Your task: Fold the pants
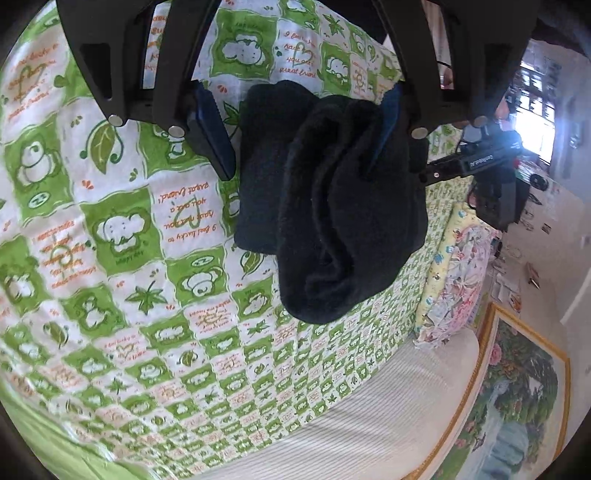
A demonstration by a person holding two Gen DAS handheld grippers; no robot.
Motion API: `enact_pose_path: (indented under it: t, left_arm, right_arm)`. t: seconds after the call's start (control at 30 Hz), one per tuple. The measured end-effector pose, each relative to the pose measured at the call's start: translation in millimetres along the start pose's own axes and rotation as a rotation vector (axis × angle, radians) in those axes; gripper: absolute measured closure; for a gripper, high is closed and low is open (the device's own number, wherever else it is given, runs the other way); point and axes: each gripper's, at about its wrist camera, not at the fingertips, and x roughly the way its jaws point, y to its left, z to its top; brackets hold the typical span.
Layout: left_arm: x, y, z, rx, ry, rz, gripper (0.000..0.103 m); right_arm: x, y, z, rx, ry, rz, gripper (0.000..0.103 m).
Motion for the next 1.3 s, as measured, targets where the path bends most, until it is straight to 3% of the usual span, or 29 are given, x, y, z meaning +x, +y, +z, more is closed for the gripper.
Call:
enact_pose_path:
  t: [0.13,0.2,0.5,0.7,1.3]
  left_arm:
    - [2,-3,0,0.009,-0.010,0.003,0.041]
    - [0,-6,-2,0.021,-0.016,0.007,0.049]
    - [-12,-21,-5,0.058,-0.062,0.035,0.067]
    - [-37,-30,-8,0.075,-0.114,0.041,0.069]
    - [-93,-21,0,0.066,-0.249,0.223,0.069]
  right_arm:
    - [5,-9,-2,0.047,0.006,0.060,0.031]
    - [8,-7,-2,0.042,0.013,0.071,0.032]
    - [4,8,-6,-0.036,0.012,0.044,0.045]
    - [-3,22,-1,-0.091,-0.001,0.054,0.048]
    - [23,80,30,-0.252,0.015,0.107,0.049]
